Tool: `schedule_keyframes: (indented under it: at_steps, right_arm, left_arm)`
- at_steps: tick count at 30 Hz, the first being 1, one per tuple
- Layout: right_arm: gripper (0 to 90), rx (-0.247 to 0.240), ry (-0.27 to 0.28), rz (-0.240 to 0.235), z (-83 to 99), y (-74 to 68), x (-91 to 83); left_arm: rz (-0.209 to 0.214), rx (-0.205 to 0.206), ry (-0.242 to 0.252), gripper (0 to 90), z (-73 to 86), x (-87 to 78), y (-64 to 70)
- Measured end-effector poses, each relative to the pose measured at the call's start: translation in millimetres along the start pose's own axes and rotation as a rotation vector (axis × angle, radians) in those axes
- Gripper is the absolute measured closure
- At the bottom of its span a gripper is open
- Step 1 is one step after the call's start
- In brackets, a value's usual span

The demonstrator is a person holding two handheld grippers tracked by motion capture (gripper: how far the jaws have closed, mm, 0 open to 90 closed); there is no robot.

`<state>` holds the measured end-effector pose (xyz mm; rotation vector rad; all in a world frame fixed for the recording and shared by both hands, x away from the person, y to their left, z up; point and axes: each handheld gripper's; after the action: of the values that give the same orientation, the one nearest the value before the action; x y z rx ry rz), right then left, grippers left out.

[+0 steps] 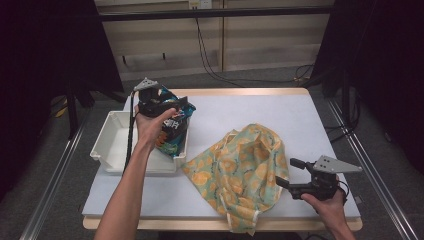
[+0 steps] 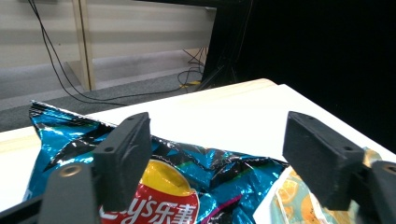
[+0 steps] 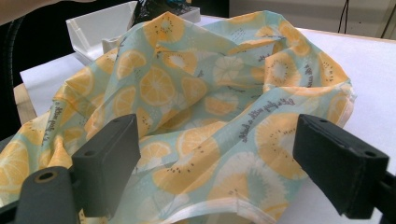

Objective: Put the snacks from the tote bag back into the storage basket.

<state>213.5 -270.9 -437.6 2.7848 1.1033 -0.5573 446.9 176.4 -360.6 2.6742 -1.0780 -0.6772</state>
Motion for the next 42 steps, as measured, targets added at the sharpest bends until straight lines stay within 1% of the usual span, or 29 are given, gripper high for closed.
schedule_keyframes:
  at_steps: [1,4,6,7,8,9,11,13,15,16,17,19,22,23,24,25,26,27,28,29,30,31,32,35,37,38,39,41,42]
  right_arm:
    - [14.4,0.000,0.000,0.000,0.0,0.0,0.0]
    - [14.4,0.001,0.000,0.002,0.1,0.3,-1.0]
    - [14.4,0.002,0.003,0.005,0.2,1.1,-1.9]
    - [14.4,0.002,0.003,0.005,0.2,1.1,-1.9]
    - [14.4,0.002,0.004,0.008,0.4,1.4,-2.4]
    - [14.4,0.005,0.002,0.007,0.2,1.1,-2.9]
    - [14.4,0.003,0.001,0.009,0.2,0.8,-2.8]
    - [14.4,-0.005,0.002,0.006,-0.1,0.2,-2.4]
    - [14.4,0.000,0.004,0.007,-0.5,-0.5,-2.1]
    - [14.4,0.001,0.003,0.008,-0.6,-0.6,-2.0]
    - [14.4,-0.003,0.001,0.007,-0.5,-0.3,-1.7]
    - [14.4,-0.001,0.002,0.008,-0.6,-0.5,-0.9]
    - [14.4,-0.002,-0.001,0.005,-0.5,-1.3,-0.2]
    - [14.4,-0.002,-0.001,0.005,-0.5,-1.3,-0.2]
    - [14.4,-0.004,-0.004,0.004,-0.3,-1.6,0.3]
    - [14.4,-0.002,-0.003,0.001,-0.4,-1.8,0.8]
    - [14.4,-0.002,-0.003,0.000,-0.3,-1.9,1.4]
    - [14.4,-0.007,-0.005,0.000,-0.3,-1.8,1.6]
    - [14.4,-0.007,-0.005,0.000,-0.3,-1.8,1.6]
    - [14.4,-0.001,-0.007,0.002,-0.6,-2.9,1.9]
    - [14.4,0.000,-0.007,0.002,-0.5,-3.1,2.1]
    - [14.4,-0.002,-0.009,0.002,-0.3,-3.0,2.4]
    - [14.4,-0.009,-0.010,0.001,0.1,-2.7,2.9]
    - [14.4,-0.005,-0.012,0.000,0.5,-2.9,3.1]
    - [14.4,-0.007,-0.009,-0.002,0.9,-2.1,2.9]
    - [14.4,-0.002,-0.012,0.001,1.1,-2.1,2.8]
    - [14.4,0.001,-0.012,0.003,1.2,-2.1,2.9]
    - [14.4,-0.006,-0.013,-0.002,1.5,-2.0,3.4]
    - [14.4,-0.005,-0.017,-0.003,1.4,-2.7,4.0]
  left_arm:
    - [0.000,0.000,0.000,22.2,0.0,0.0,0.0]
    - [0.001,0.023,-0.018,21.2,-1.9,-11.2,3.9]
    - [0.010,0.055,-0.037,23.1,-1.2,-22.0,5.2]
    - [0.010,0.055,-0.037,25.7,-1.2,-22.0,5.2]
    - [0.010,0.071,-0.054,28.0,2.1,-32.1,5.8]
    - [0.017,0.076,-0.064,31.4,4.1,-36.8,5.1]
    - [0.010,0.081,-0.074,35.9,8.6,-47.2,2.9]
    - [0.028,0.085,-0.079,43.9,14.6,-57.6,0.2]
    - [0.028,0.089,-0.094,48.5,18.0,-61.9,-0.4]
    - [0.030,0.105,-0.108,52.0,25.3,-69.7,-0.8]
    - [0.034,0.107,-0.122,54.5,31.2,-74.6,-1.7]
    - [0.028,0.123,-0.140,56.8,42.6,-81.5,-3.1]
    - [0.033,0.134,-0.177,66.1,61.8,-88.4,-7.3]
    - [0.033,0.134,-0.177,69.0,61.8,-88.4,-7.3]
    - [0.028,0.128,-0.203,72.2,74.5,-89.1,-10.8]
    - [0.017,0.132,-0.213,76.5,78.7,-88.9,-12.3]
    - [0.026,0.126,-0.232,78.8,84.1,-87.9,-14.0]
    - [0.020,0.125,-0.253,81.9,90.5,-85.8,-14.4]
    - [0.020,0.125,-0.253,84.8,90.5,-85.8,-14.4]
    - [0.010,0.110,-0.298,86.9,98.5,-81.5,-13.8]
    - [0.018,0.109,-0.313,88.8,102.3,-79.2,-13.2]
    - [0.005,0.123,-0.326,90.0,104.8,-77.6,-12.3]
    - [-0.009,0.138,-0.361,90.0,108.7,-74.4,-11.9]
    - [-0.002,0.129,-0.374,90.0,114.8,-71.2,-12.9]
    - [0.003,0.113,-0.396,90.0,121.7,-66.9,-14.9]
    - [0.002,0.114,-0.407,90.0,122.8,-65.3,-15.4]
    - [-0.017,0.119,-0.421,90.0,124.1,-62.5,-15.9]
    - [-0.005,0.115,-0.422,90.0,125.0,-59.7,-16.7]
    - [-0.015,0.120,-0.437,90.0,124.2,-55.5,-15.9]
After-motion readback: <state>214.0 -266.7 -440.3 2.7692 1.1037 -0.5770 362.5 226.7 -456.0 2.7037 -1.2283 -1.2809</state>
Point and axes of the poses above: each handheld gripper's, and its own axes: x roughly forward along the jaws, z roughly out of its underside, y roughly to its right, and after that the axes turned 7 degrees about -x, right-handed
